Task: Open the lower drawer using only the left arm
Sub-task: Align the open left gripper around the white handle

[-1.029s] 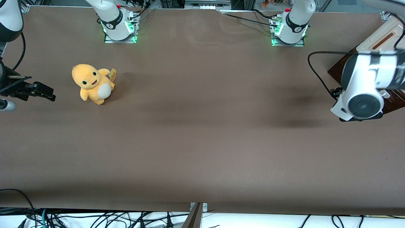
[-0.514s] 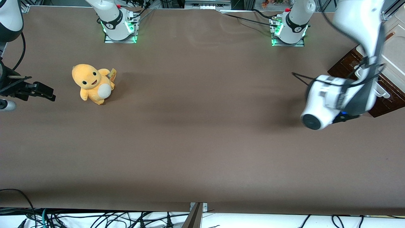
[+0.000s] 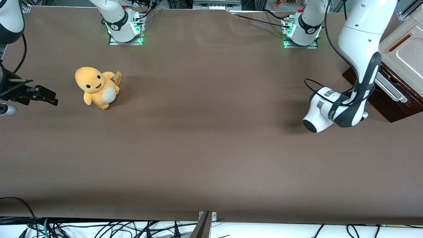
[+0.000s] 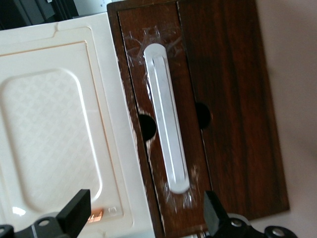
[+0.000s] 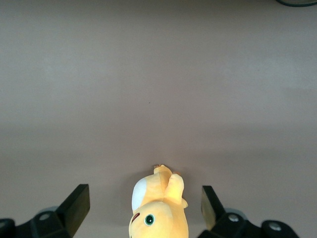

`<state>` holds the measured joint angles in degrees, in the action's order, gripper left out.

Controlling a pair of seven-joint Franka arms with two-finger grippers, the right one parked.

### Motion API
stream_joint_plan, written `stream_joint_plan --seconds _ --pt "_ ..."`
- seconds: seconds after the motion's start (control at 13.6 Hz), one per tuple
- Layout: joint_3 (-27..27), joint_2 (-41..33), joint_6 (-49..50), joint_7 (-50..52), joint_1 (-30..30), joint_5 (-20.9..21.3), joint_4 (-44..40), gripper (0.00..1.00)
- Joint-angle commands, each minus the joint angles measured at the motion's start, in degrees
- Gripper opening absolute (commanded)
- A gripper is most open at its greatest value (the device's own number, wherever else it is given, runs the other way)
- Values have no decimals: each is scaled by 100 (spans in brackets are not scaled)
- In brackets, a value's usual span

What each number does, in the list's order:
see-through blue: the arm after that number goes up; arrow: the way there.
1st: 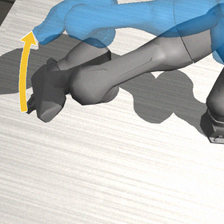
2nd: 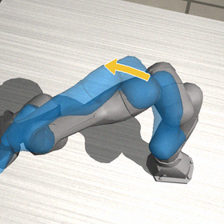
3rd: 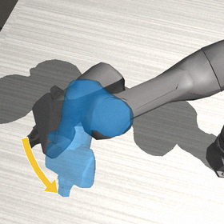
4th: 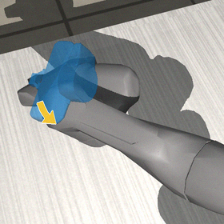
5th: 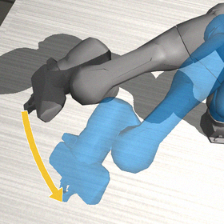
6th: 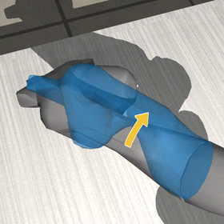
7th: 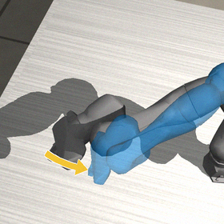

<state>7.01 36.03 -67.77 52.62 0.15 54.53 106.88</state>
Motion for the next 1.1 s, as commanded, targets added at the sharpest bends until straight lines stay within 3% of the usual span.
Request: stream_joint_plan --seconds 0.0,0.44,0.51,0.59,0.66,1.03 --pt "46 -96 -148 82 450 330 149 100" --pt "55 -8 -517 205 917 646 175 93" --pt "55 9 -526 214 908 647 175 85" --pt "55 18 -509 205 900 647 175 63" --pt "55 18 -474 205 873 638 175 52" --pt "37 255 -438 1040 943 647 175 52"
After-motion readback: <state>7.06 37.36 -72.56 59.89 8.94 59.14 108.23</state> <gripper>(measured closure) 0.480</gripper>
